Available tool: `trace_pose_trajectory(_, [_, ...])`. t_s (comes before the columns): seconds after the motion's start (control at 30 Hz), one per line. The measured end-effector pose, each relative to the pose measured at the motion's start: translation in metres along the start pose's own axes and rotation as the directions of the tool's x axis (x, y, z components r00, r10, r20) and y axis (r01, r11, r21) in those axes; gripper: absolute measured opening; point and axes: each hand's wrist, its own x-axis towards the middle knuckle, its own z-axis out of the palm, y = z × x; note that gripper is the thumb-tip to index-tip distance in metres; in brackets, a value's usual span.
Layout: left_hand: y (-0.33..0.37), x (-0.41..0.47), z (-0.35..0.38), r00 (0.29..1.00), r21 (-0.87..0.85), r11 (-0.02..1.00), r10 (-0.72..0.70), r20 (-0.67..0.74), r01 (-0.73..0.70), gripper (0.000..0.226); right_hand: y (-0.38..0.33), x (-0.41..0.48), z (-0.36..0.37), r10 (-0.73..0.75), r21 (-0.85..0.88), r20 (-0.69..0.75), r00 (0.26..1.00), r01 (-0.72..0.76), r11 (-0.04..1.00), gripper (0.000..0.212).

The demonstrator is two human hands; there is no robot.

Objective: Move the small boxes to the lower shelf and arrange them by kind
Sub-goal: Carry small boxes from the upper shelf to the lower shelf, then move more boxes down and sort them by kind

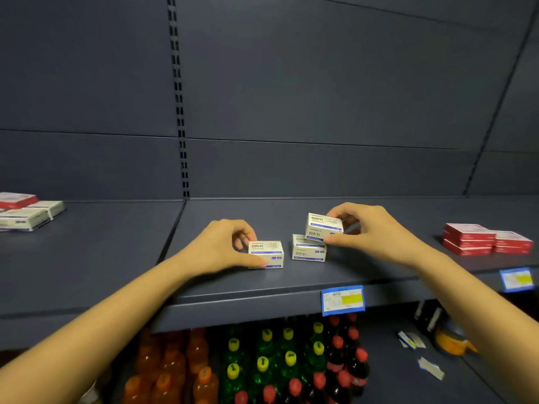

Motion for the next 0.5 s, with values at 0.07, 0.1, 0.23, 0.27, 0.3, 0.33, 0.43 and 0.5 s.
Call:
trace_pose_trajectory(0.07, [0.002, 0.000, 0.003, 1.000, -0.002, 1.000, -0.031, 0.005, 0.031, 0.032, 0.005, 0.004, 0.000, -0.021, 0.022, 0.008, 1.000, 0.021, 1.000, 0.035])
trace_pose_trajectory(0.1, [0.003, 0.001, 0.004, 0.999, 0.004, 0.999, -0.041, 0.006, 0.041, 0.033, 0.006, 0.007, 0.001, -0.031, 0.029, 0.013, 0.999, 0.031, 0.999, 0.035])
trace_pose_trajectory(0.23, [0.006, -0.001, 0.004, 0.998, 0.032, 0.998, -0.062, 0.015, 0.062, 0.036, 0.009, 0.015, 0.006, -0.067, -0.001, 0.060, 0.996, 0.068, 0.998, 0.036])
trace_pose_trajectory(0.27, [0.007, -0.002, 0.004, 0.998, 0.030, 0.997, -0.066, 0.008, 0.065, 0.036, 0.009, 0.016, 0.007, -0.070, -0.030, 0.090, 0.993, 0.073, 0.997, 0.036])
trace_pose_trajectory(0.3, [0.008, -0.004, 0.004, 0.997, 0.025, 0.997, -0.073, -0.005, 0.073, 0.036, 0.009, 0.017, 0.009, -0.072, -0.058, 0.125, 0.989, 0.080, 0.995, 0.037])
trace_pose_trajectory(0.33, [0.008, -0.007, 0.002, 0.997, 0.021, 0.997, -0.079, -0.021, 0.079, 0.035, 0.009, 0.018, 0.009, -0.076, -0.080, 0.148, 0.986, 0.089, 0.993, 0.039])
trace_pose_trajectory(0.43, [0.005, -0.016, -0.010, 0.991, 0.057, 0.994, -0.087, -0.101, 0.093, 0.030, 0.001, 0.022, 0.006, -0.115, -0.119, 0.115, 0.987, 0.129, 0.985, 0.048])
trace_pose_trajectory(0.5, [0.002, -0.024, -0.024, 0.984, 0.117, 0.987, -0.088, -0.154, 0.107, 0.026, -0.012, 0.027, 0.008, -0.176, -0.133, 0.082, 0.981, 0.186, 0.974, 0.050])
